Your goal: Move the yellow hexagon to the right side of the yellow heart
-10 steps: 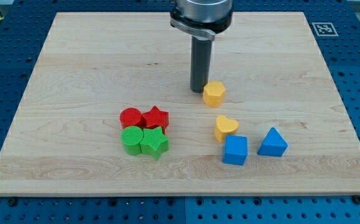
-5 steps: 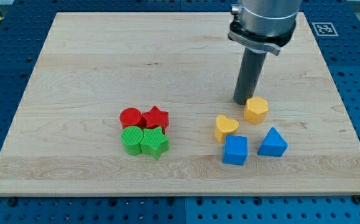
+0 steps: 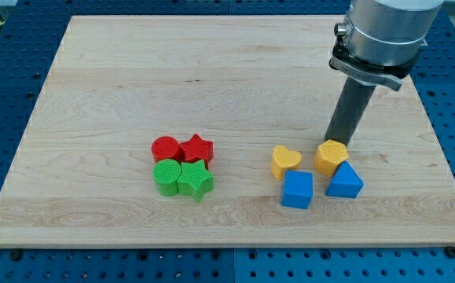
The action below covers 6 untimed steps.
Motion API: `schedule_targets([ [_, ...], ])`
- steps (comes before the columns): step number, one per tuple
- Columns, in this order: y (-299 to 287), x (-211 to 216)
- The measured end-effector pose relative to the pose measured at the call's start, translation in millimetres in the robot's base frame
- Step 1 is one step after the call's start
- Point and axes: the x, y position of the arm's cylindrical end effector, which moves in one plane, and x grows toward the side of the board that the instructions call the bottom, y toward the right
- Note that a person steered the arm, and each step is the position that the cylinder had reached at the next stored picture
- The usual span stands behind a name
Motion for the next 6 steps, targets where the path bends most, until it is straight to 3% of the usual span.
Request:
schedule_targets([
  [6, 6, 21],
])
